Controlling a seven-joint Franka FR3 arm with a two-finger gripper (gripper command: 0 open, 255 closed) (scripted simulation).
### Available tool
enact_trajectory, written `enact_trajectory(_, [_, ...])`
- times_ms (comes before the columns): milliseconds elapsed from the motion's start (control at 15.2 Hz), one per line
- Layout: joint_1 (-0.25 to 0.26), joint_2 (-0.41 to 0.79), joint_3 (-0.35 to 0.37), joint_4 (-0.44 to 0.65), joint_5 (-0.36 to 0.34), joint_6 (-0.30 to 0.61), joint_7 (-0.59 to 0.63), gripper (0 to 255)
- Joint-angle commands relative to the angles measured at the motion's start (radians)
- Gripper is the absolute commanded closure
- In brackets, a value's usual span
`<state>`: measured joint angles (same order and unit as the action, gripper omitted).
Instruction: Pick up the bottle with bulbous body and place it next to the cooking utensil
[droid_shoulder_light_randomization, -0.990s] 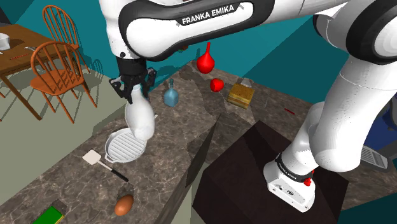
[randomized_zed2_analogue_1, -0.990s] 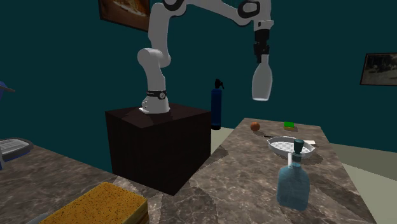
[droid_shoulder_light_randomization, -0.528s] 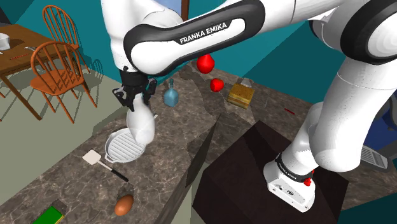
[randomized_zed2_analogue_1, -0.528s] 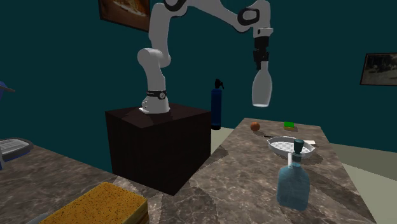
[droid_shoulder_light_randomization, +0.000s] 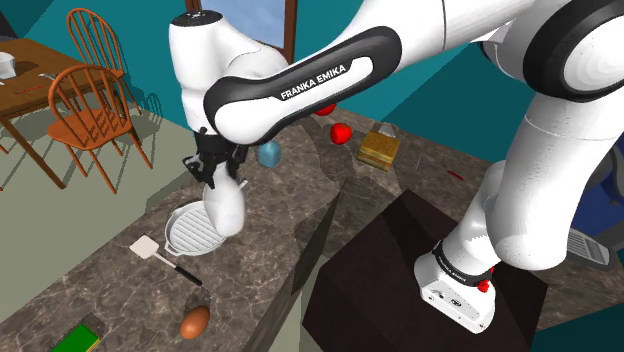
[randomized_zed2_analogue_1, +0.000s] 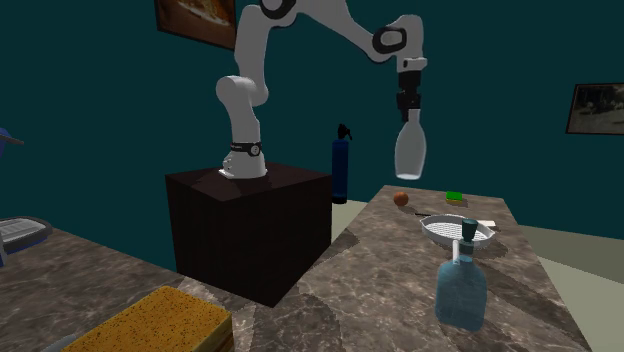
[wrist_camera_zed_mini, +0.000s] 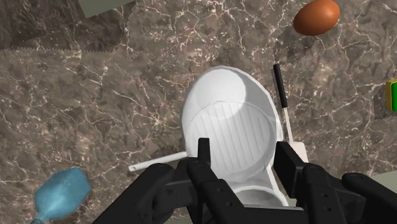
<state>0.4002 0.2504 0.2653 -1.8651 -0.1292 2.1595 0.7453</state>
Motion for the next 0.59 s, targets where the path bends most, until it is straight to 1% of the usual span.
enact_trajectory(0, [0.000,0.013,-0.002,-0.009,-0.005,0.023,0.003,255])
enact_trajectory(528, [0.005,0.065,-0.010,-0.051,-0.029,0.114,0.021,255])
